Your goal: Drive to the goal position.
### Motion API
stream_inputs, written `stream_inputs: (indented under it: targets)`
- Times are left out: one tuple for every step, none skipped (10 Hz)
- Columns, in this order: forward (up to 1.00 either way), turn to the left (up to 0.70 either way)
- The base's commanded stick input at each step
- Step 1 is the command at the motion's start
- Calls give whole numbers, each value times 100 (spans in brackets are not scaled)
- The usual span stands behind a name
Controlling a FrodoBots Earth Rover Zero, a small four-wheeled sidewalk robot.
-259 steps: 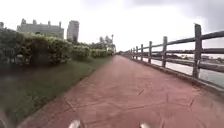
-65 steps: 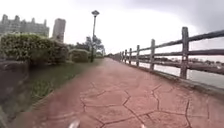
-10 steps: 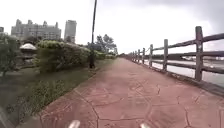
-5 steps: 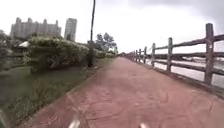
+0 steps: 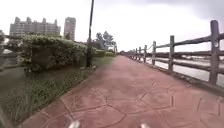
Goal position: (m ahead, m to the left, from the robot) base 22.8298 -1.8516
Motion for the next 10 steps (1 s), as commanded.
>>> stream_inputs:
  targets:
    - [70,0]
    - [70,0]
    - [70,0]
    - [70,0]
    - [70,0]
    - [70,0]
    - [70,0]
    - [70,0]
    - [70,0]
    - [70,0]
